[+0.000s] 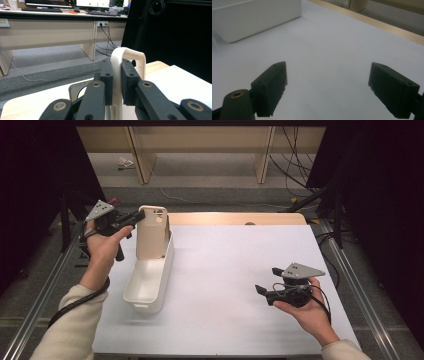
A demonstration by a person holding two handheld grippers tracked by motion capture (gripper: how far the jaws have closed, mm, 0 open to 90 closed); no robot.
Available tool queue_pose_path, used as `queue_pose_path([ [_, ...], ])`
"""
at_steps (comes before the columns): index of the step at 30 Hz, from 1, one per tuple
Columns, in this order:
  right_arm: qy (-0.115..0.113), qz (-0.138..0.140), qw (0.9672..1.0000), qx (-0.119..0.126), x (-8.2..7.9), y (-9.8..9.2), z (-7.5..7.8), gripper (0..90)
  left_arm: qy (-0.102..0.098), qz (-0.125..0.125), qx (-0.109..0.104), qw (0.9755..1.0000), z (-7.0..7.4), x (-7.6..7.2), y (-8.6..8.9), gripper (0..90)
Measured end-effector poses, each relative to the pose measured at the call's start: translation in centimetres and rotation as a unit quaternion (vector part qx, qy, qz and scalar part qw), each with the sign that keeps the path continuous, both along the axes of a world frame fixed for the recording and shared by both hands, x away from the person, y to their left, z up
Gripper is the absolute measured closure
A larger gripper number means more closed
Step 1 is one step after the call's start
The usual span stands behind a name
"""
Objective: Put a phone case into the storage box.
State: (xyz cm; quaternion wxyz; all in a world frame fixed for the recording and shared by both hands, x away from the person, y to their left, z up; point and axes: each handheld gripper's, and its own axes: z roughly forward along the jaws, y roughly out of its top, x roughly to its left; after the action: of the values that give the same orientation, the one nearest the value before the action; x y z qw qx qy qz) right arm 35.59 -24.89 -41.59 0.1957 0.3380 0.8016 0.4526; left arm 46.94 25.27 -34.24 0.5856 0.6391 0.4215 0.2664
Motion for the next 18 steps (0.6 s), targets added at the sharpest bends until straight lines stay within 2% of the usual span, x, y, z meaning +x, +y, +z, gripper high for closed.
queue_pose_path([
  [18, -0.001, 0.000, 1.0000, 0.000, 0.0, 0.0, 0.0, 16.2, 0.012, 0.010, -0.002, 0.9999, -1.0, 1.5, 0.1, 81.2],
])
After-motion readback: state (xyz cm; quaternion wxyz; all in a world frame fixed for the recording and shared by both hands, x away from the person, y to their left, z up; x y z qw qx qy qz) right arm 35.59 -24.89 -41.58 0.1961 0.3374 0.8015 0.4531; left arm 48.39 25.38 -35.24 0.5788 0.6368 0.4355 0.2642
